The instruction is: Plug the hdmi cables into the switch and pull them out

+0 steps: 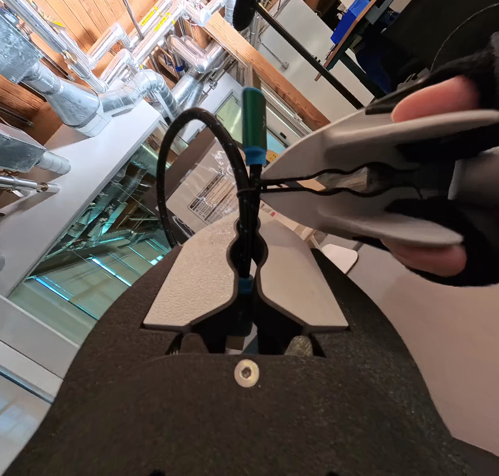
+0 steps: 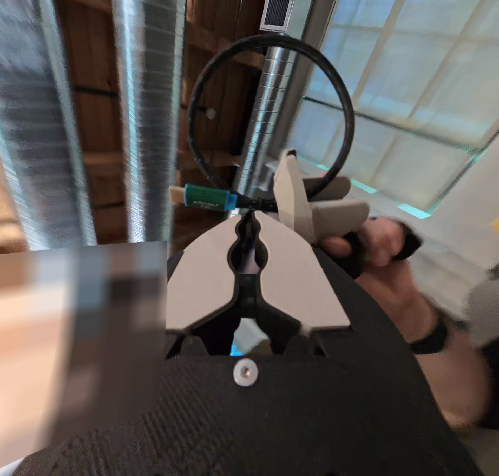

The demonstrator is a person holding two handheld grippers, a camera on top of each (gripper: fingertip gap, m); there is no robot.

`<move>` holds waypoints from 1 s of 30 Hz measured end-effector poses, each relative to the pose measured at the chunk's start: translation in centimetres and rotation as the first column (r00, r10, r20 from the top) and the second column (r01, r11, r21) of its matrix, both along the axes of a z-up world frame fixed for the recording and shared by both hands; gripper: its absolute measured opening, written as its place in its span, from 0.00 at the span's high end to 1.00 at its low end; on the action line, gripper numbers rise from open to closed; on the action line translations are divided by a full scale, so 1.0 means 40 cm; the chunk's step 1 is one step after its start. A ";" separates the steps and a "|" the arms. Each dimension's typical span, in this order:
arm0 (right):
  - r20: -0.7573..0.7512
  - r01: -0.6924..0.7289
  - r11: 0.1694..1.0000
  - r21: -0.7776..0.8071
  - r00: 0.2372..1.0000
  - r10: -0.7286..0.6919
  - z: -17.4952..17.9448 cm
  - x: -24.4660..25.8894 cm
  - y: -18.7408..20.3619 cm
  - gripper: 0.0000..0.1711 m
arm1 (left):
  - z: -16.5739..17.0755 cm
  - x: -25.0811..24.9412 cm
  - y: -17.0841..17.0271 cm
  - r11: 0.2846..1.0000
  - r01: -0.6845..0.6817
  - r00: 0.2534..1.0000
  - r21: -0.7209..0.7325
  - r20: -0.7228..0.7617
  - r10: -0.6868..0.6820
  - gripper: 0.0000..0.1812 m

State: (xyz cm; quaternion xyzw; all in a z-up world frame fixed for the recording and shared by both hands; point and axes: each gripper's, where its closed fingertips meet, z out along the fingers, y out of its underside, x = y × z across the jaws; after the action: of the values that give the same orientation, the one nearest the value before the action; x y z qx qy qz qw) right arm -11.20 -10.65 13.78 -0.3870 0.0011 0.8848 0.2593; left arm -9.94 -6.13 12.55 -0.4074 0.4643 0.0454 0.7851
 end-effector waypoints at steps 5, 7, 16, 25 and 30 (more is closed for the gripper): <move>0.324 0.327 0.753 0.572 0.753 -0.573 -0.009 0.007 0.011 0.93 | -0.019 0.007 0.006 0.992 0.031 0.999 -0.121 -0.008 -0.033 0.98; 0.272 0.351 0.456 0.818 0.462 -0.844 -0.008 0.026 0.016 0.93 | -0.029 0.011 0.003 0.975 0.070 0.997 -0.209 -0.001 -0.072 0.98; -0.557 -0.430 -0.424 0.797 -0.250 -0.792 -0.015 0.001 -0.027 0.87 | -0.081 0.035 -0.019 0.869 0.152 0.984 -0.471 -0.009 -0.177 0.98; -0.523 -0.484 -0.329 0.811 -0.348 -0.778 -0.038 0.015 0.019 0.95 | -0.099 0.041 -0.027 0.844 0.145 0.982 -0.517 -0.030 -0.187 0.98; -0.416 -0.369 -0.286 0.884 -0.345 -0.841 -0.036 0.013 0.019 0.98 | -0.091 0.039 -0.022 0.868 0.133 0.985 -0.479 -0.036 -0.171 0.98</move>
State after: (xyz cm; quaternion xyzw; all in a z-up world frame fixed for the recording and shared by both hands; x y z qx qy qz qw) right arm -10.70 -9.88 12.35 -0.4356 -0.3904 -0.1964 0.7869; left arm -8.38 -7.01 8.91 -0.5474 0.5219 -0.1158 0.6439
